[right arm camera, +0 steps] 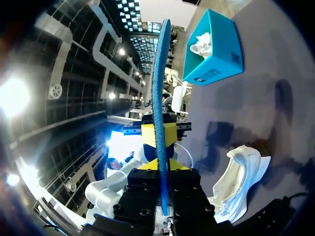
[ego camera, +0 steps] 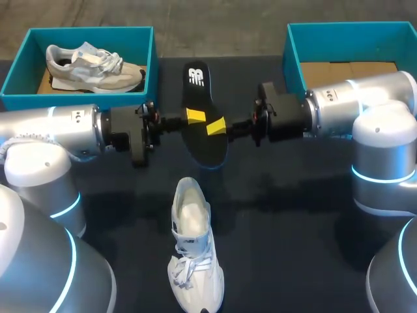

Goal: Take the shoe out of the shoebox, open the shoe tongue, remove and reinsert the insole, then place the shoe into the shoebox

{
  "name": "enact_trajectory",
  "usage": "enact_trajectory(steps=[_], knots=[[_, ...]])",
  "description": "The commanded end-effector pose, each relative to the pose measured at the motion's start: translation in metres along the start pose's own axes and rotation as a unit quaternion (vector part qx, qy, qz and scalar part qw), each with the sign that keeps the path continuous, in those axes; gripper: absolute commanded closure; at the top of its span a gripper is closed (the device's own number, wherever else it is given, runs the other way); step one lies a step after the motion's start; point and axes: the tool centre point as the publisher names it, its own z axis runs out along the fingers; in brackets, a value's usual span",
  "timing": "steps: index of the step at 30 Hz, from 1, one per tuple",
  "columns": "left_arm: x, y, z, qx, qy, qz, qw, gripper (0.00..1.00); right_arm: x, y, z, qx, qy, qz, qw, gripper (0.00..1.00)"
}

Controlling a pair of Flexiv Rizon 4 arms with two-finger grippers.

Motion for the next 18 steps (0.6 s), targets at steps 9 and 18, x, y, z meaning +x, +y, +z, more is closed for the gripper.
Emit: enact_trajectory(steps=[9, 18], knots=[[0.003, 0.002, 0.003, 0.001, 0.004, -0.002, 1.0, 0.38, 0.0, 0.001, 0.002, 0.0, -0.006, -0.008, 1.0, 1.0], [-0.006, -0.002, -0.015, 0.001, 0.002, -0.019, 1.0, 0.0, -0.003, -0.003, -0.005, -0.021, -0.022, -0.044, 0.999, 1.0]])
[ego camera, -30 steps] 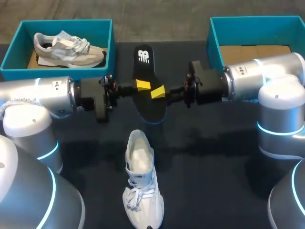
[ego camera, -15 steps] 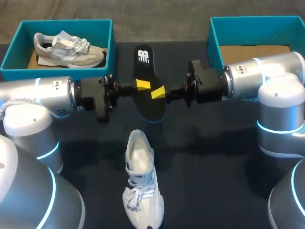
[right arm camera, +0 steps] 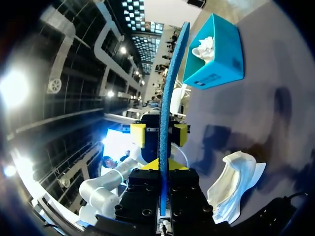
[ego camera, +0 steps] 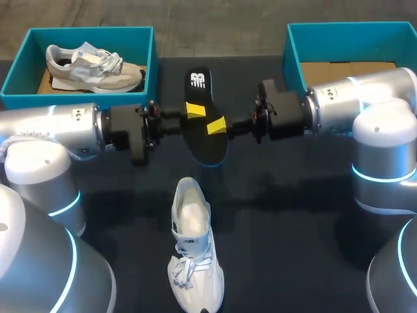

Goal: Take the shoe out of the shoebox, open the shoe tongue, remove and reinsert the insole, then place the shoe into the shoebox

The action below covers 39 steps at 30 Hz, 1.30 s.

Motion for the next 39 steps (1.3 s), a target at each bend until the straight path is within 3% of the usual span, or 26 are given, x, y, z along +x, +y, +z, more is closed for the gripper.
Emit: enact_trajectory(steps=[1, 7, 11, 24, 27, 32, 39], knots=[[-0.007, -0.006, -0.018, 0.001, 0.005, -0.006, 1.0, 0.0, 0.0, -0.008, -0.004, -0.015, -0.007, -0.016, 1.0, 1.0], [-0.009, -0.013, -0.05, 0.001, 0.066, -0.05, 0.997, 0.0, -0.002, -0.011, -0.01, -0.029, -0.019, -0.054, 0.998, 1.0], [-0.003, -0.016, -0.07, -0.015, 0.148, -0.066, 0.987, 0.0, -0.002, -0.011, -0.01, -0.032, -0.015, -0.066, 0.997, 1.0], [-0.003, -0.016, -0.07, -0.015, 0.148, -0.066, 0.987, 0.0, -0.002, -0.011, -0.01, -0.032, -0.015, -0.066, 0.997, 1.0], [0.003, -0.015, -0.068, -0.056, 0.192, -0.118, 0.973, 0.0, -0.003, -0.007, -0.006, -0.016, -0.006, -0.079, 0.997, 1.0], [0.01, -0.01, -0.078, -0.093, 0.253, -0.188, 0.945, 0.0, -0.004, -0.006, -0.004, -0.004, -0.018, -0.108, 0.994, 1.0], [0.024, -0.013, -0.095, -0.084, 0.314, -0.229, 0.918, 0.0, -0.008, -0.013, -0.004, 0.003, -0.031, -0.14, 0.99, 1.0]])
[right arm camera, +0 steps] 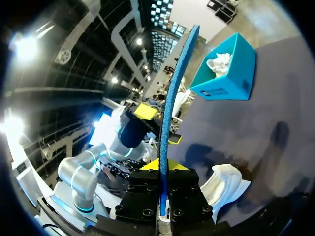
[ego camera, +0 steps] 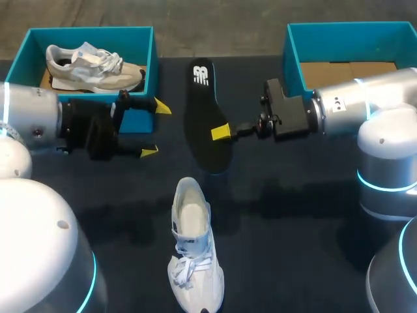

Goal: Take the shoe out of the shoebox, open the shoe tongue, remove and reinsert the insole, then place the shoe into the shoebox

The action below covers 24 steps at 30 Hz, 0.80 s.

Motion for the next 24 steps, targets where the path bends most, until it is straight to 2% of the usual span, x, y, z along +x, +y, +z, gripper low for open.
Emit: enact_trajectory(steps=[1, 7, 9, 10, 24], knots=[[0.006, -0.002, -0.009, -0.006, 0.082, -0.022, 0.996, 0.0, -0.005, -0.006, 0.002, 0.001, -0.011, -0.009, 1.0, 1.0], [0.023, 0.001, -0.022, 0.015, 0.1, -0.047, 0.994, 0.0, -0.015, -0.018, 0.002, -0.012, -0.011, -0.041, 0.999, 1.0], [0.027, 0.002, -0.025, 0.02, 0.109, -0.051, 0.993, 0.0, -0.022, -0.024, 0.005, -0.012, -0.037, -0.027, 0.999, 1.0], [0.027, 0.002, -0.025, 0.02, 0.109, -0.051, 0.993, 0.0, -0.026, -0.027, 0.006, -0.011, -0.028, -0.019, 0.999, 1.0], [0.027, 0.002, -0.025, 0.02, 0.109, -0.051, 0.993, 0.0, -0.026, -0.027, 0.006, -0.011, -0.028, -0.019, 0.999, 1.0]])
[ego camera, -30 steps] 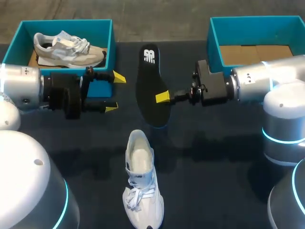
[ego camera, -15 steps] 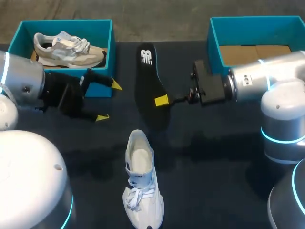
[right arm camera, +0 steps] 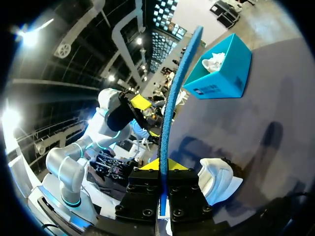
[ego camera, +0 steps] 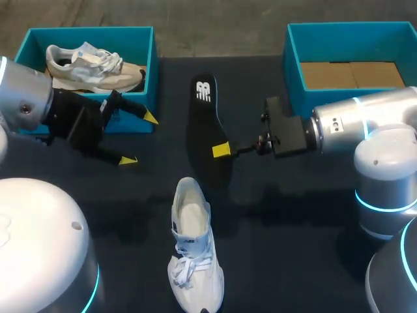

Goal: Take the shoe out of the shoebox, open the shoe tongue, remove and reinsert the insole, then place the shoe into the shoebox

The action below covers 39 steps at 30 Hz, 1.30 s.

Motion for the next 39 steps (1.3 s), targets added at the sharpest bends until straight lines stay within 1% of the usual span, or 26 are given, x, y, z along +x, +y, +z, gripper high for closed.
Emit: enact_trajectory(steps=[1, 5, 6, 8, 9, 10, 12, 14, 16, 17, 23, 26, 27, 29, 30, 39], knots=[[0.001, -0.001, 0.0, -0.002, 0.0, 0.0, 1.0, 0.0, 0.001, 0.0, 0.001, 0.0, -0.002, 0.001, 1.0, 1.0], [0.001, -0.001, 0.0, -0.002, 0.0, 0.0, 1.0, 0.0, 0.001, 0.0, 0.001, 0.0, -0.002, 0.001, 1.0, 1.0], [0.0, -0.001, 0.003, -0.002, 0.003, -0.014, 1.0, 0.0, 0.001, 0.0, 0.001, 0.0, -0.002, 0.001, 1.0, 1.0], [0.002, -0.004, 0.007, 0.005, 0.013, -0.043, 0.999, 0.0, 0.0, -0.002, 0.001, -0.003, 0.004, -0.005, 1.0, 1.0], [0.004, -0.005, 0.009, 0.015, 0.018, -0.052, 0.998, 0.0, -0.001, -0.004, 0.002, -0.005, 0.006, -0.015, 1.0, 1.0], [0.006, -0.006, 0.01, 0.006, 0.03, -0.066, 0.997, 0.0, -0.002, -0.006, 0.003, -0.008, 0.011, -0.023, 1.0, 1.0], [0.008, -0.006, 0.013, 0.007, 0.043, -0.08, 0.996, 0.0, -0.005, -0.01, 0.003, -0.014, 0.013, -0.038, 0.999, 1.0], [0.013, -0.005, 0.015, -0.002, 0.059, -0.102, 0.993, 0.0, -0.006, -0.015, 0.004, -0.022, 0.016, -0.048, 0.998, 1.0], [0.019, -0.003, 0.015, 0.0, 0.072, -0.127, 0.989, 0.0, -0.007, -0.018, 0.004, -0.025, 0.021, -0.06, 0.998, 1.0], [0.021, -0.002, 0.016, -0.004, 0.078, -0.135, 0.988, 0.0, -0.007, -0.02, 0.004, -0.028, 0.022, -0.064, 0.997, 1.0], [0.046, 0.004, 0.02, -0.011, 0.091, -0.186, 0.978, 0.0, -0.009, -0.028, 0.007, -0.037, 0.029, -0.091, 0.995, 1.0], [0.057, 0.006, 0.022, -0.008, 0.092, -0.206, 0.974, 0.0, -0.009, -0.03, 0.01, -0.039, 0.033, -0.112, 0.992, 1.0], [0.061, 0.007, 0.023, -0.006, 0.093, -0.213, 0.972, 0.0, -0.008, -0.032, 0.012, -0.041, 0.029, -0.127, 0.991, 1.0], [0.067, 0.01, 0.027, -0.014, 0.103, -0.237, 0.966, 0.0, -0.008, -0.035, 0.017, -0.041, 0.024, -0.147, 0.988, 1.0], [0.067, 0.01, 0.027, -0.014, 0.103, -0.237, 0.966, 0.0, -0.009, -0.035, 0.021, -0.038, 0.03, -0.149, 0.988, 1.0], [0.067, 0.01, 0.027, -0.014, 0.103, -0.237, 0.966, 0.0, -0.009, -0.035, 0.021, -0.038, 0.03, -0.149, 0.988, 1.0]])
